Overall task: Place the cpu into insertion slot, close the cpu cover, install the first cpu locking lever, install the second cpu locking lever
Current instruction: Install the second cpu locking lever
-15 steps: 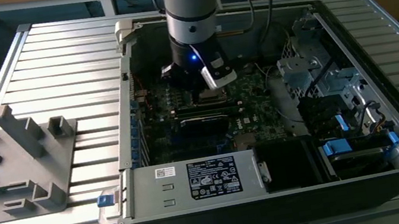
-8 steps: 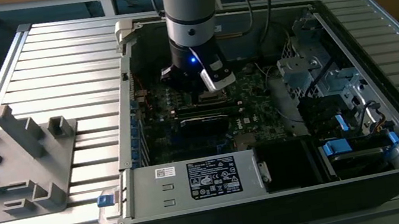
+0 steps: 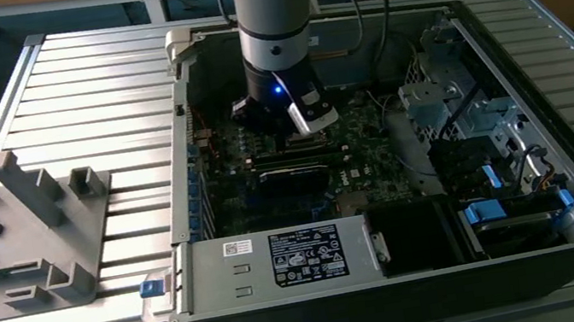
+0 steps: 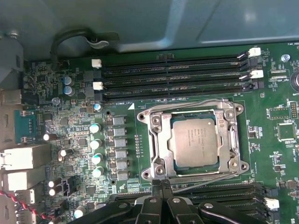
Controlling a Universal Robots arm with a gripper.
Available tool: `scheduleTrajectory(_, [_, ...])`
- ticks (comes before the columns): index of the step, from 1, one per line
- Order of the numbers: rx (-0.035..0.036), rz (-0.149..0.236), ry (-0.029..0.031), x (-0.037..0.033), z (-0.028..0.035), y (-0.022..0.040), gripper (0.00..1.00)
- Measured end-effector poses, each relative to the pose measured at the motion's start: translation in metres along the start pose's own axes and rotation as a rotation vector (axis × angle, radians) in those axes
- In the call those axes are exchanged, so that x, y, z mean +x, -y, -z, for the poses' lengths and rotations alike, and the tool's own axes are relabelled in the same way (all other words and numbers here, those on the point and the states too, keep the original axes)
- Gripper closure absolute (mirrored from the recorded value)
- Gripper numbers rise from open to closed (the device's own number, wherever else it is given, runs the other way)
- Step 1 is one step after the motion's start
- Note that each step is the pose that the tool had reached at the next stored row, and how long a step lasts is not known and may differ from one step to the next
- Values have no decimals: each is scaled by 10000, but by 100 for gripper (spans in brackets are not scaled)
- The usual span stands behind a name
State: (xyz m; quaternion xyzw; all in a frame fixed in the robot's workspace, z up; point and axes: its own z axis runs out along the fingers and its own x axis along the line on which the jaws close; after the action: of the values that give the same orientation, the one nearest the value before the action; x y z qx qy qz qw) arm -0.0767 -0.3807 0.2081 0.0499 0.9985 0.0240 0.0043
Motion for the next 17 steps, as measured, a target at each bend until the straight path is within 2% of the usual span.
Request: scheduleTrajectory(17, [-18,0,-1,29,-34,4,89])
